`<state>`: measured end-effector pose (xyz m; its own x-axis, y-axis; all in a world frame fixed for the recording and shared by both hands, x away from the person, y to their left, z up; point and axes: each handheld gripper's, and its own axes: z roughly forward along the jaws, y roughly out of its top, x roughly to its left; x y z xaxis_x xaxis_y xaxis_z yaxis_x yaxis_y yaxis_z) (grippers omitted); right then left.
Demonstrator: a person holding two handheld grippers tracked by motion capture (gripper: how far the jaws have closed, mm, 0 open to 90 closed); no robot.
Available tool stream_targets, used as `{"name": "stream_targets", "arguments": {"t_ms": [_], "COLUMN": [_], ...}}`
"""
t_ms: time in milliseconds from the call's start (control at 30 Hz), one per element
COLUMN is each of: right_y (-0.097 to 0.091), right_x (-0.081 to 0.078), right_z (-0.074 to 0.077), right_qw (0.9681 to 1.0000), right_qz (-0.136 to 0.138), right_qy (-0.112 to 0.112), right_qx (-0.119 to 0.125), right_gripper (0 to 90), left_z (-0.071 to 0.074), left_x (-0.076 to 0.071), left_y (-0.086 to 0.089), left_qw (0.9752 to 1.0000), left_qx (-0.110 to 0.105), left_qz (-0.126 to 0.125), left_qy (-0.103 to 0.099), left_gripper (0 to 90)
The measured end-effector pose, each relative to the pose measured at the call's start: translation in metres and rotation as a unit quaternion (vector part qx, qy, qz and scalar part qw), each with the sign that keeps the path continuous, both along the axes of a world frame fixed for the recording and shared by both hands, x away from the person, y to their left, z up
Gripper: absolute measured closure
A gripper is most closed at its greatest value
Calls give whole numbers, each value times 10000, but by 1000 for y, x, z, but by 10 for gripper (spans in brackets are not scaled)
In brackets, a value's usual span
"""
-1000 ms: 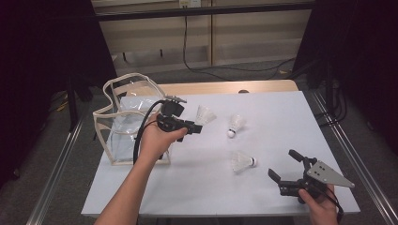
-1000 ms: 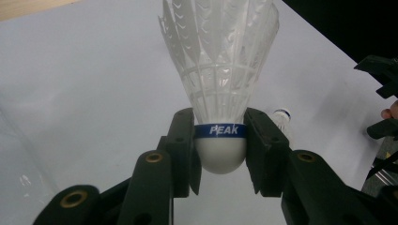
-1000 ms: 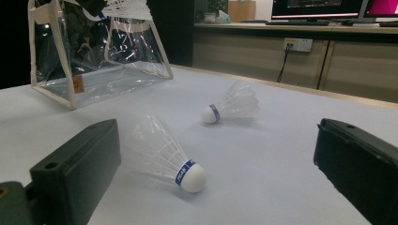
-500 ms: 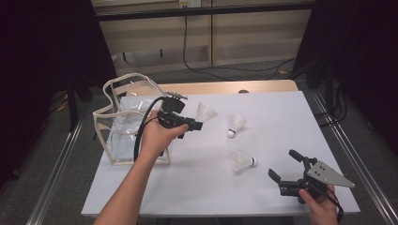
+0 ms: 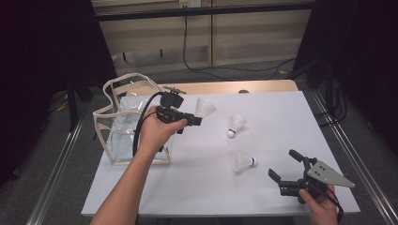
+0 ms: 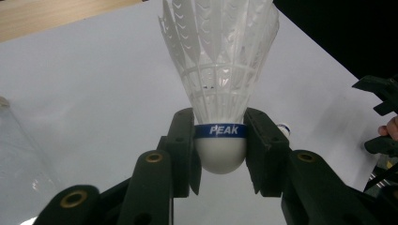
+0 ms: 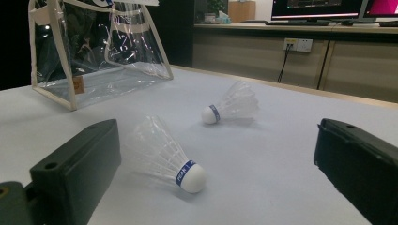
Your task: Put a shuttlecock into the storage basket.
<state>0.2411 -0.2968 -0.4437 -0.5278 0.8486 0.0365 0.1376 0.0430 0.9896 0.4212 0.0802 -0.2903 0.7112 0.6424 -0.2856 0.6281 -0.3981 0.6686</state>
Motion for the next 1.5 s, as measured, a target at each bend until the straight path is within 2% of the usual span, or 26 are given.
{"name": "stream_targets", "arguments": {"t_ms": [733, 1500], "right_y": [0, -1], "right_x": [0, 0], "right_z": [0, 0], "right_qw": [10000, 10000], "right_qz": [-3, -11], "right_qy": [-3, 3], "right_qx": [2, -1], "right_gripper": [8, 9], "left_z": [12, 17], "left_x": [6, 15], "left_y": [0, 1], "left_qw": [10000, 9998], "left_qx": [63, 42], "left_qz": [28, 173], "left_qy": [-33, -36], "left_gripper": [655, 654]}}
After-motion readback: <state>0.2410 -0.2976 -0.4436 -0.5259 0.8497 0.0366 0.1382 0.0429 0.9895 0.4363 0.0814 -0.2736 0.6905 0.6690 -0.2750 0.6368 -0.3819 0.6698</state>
